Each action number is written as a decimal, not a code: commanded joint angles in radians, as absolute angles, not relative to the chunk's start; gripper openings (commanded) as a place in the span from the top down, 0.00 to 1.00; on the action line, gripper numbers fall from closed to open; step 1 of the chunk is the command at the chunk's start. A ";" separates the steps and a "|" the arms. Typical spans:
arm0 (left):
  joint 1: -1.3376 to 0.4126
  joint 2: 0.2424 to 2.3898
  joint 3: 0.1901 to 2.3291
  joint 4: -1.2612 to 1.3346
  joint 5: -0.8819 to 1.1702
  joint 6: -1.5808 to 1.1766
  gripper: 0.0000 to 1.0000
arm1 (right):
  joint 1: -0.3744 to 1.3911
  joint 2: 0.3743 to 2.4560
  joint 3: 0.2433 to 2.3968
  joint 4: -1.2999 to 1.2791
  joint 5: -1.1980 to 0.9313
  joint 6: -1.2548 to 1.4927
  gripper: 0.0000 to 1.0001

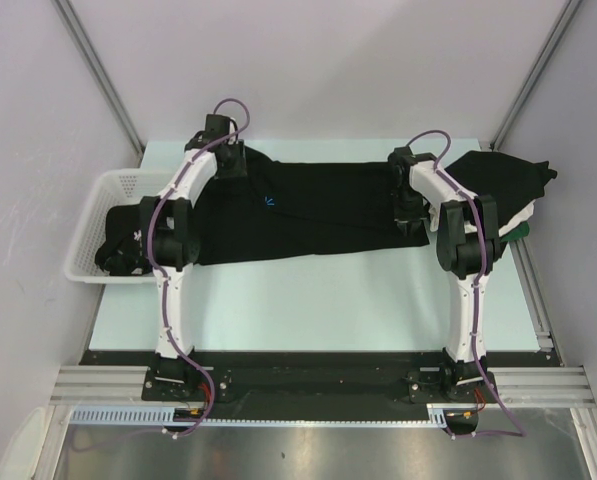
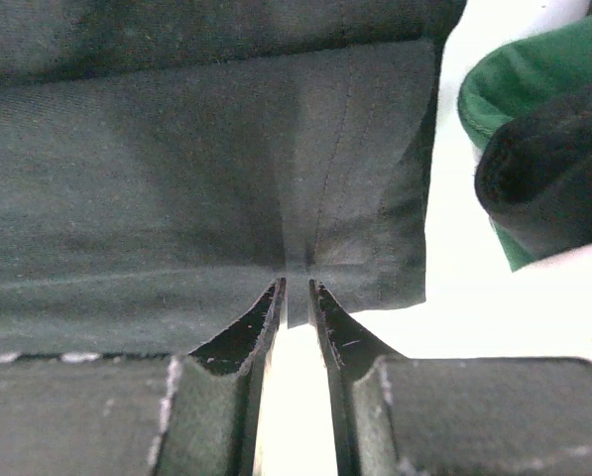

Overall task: Fold and stack the t-shirts
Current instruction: Fold the flattened tshirt in 1/3 of the way

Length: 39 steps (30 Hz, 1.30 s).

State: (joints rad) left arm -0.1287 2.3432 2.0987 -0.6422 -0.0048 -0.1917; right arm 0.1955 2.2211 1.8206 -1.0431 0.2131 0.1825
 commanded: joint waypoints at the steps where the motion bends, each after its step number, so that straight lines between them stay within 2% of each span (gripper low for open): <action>1: -0.137 2.298 2.123 -0.627 -0.009 -0.195 0.47 | 0.202 2.148 1.825 -1.034 0.245 0.176 0.81; 16: -0.173 1.980 1.767 -0.581 0.087 -0.176 0.43 | 0.181 2.209 1.876 -0.966 0.282 0.153 0.78; 25: -0.178 1.948 1.762 -0.609 0.104 -0.147 0.41 | 0.137 2.203 1.827 -0.908 0.259 0.138 0.71; 39: -0.179 1.951 1.767 -0.627 0.107 -0.141 0.39 | 0.144 2.184 1.718 -0.900 0.199 0.153 0.66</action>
